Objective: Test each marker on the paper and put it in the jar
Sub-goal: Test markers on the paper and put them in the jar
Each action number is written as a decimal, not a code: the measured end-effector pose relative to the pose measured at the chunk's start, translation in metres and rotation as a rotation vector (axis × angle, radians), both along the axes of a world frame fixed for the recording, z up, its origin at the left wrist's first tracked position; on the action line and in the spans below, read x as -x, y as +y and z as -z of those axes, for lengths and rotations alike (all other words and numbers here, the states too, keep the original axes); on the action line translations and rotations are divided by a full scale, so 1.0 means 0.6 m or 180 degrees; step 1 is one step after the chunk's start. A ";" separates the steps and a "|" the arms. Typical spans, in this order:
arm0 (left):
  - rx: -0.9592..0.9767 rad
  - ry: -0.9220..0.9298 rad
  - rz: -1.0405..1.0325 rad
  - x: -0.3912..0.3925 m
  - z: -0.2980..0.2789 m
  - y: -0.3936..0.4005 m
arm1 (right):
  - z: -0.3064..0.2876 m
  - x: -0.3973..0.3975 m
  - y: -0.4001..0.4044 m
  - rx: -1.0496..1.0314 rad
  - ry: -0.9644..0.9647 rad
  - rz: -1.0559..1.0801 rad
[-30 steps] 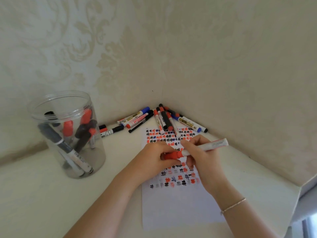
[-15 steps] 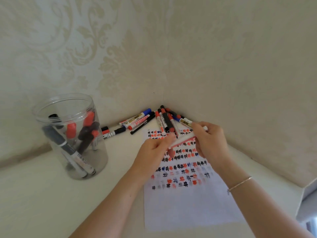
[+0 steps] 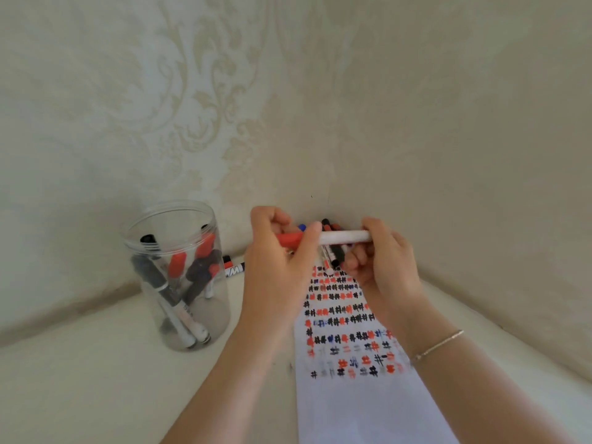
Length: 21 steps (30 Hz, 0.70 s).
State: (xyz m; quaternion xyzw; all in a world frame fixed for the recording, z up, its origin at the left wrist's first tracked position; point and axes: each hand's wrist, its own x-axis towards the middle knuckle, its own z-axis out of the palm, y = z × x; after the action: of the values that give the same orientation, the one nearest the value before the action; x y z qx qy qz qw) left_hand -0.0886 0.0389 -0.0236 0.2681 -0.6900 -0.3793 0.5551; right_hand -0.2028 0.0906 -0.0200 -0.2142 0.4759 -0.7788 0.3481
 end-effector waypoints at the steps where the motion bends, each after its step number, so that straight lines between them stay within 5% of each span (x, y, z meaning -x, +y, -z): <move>1: 0.0165 0.0121 -0.0184 -0.013 -0.017 -0.007 | -0.001 -0.004 -0.012 0.0029 -0.0018 -0.0141; 4: 0.0627 0.0610 -0.0660 -0.058 -0.069 -0.023 | 0.004 -0.005 -0.057 -0.0652 0.0657 -0.0344; 8: 0.1078 0.0850 -0.1288 -0.119 -0.120 -0.054 | 0.050 0.036 -0.113 -0.2589 0.3663 0.0232; 10: 0.1288 0.0831 -0.1516 -0.139 -0.127 -0.071 | 0.082 0.053 -0.127 -0.3311 0.4473 0.0157; 14: 0.1487 0.0577 -0.1771 -0.157 -0.114 -0.103 | 0.112 0.061 -0.146 -0.3864 0.4612 0.0158; 21: 0.1389 -0.1043 -0.1843 -0.157 -0.087 -0.127 | 0.117 0.055 -0.169 -0.3621 0.4986 0.0295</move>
State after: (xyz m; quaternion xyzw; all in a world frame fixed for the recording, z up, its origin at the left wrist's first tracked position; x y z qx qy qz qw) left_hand 0.0055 -0.0371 0.0284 0.3843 -0.7296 -0.0038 0.5656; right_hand -0.2357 -0.0106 -0.0904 -0.4529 0.8866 -0.0815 -0.0470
